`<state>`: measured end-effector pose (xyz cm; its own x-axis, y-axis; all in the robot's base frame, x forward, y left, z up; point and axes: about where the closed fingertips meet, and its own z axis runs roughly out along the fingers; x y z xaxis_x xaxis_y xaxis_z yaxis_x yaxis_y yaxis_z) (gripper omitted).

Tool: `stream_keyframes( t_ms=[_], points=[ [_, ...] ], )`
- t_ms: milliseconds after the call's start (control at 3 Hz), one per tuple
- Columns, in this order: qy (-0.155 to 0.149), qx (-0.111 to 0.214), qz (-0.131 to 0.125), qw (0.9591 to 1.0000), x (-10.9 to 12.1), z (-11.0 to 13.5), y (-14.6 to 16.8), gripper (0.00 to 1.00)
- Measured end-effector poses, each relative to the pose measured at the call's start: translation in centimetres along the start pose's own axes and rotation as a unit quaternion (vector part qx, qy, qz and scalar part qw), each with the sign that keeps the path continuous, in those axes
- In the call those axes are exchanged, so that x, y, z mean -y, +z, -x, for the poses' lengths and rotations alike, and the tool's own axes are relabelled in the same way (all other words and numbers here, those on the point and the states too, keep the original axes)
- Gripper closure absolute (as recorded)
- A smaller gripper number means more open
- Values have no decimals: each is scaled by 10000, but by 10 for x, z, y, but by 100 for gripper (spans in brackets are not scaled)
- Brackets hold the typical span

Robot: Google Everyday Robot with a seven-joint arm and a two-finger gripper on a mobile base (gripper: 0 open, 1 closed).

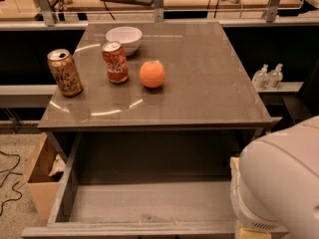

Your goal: Close top drawer

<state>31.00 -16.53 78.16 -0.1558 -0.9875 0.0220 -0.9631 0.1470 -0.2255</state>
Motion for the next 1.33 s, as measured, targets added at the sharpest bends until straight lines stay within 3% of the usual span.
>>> stream_keyframes(
  t_ms=[667, 1000, 1333],
  points=[
    [-395, -356, 329, 9980, -33, 16, 55, 0],
    [-441, -409, 481, 9970, -45, 17, 77, 0],
    [-432, -433, 504, 9969, -51, 17, 87, 18]
  ],
)
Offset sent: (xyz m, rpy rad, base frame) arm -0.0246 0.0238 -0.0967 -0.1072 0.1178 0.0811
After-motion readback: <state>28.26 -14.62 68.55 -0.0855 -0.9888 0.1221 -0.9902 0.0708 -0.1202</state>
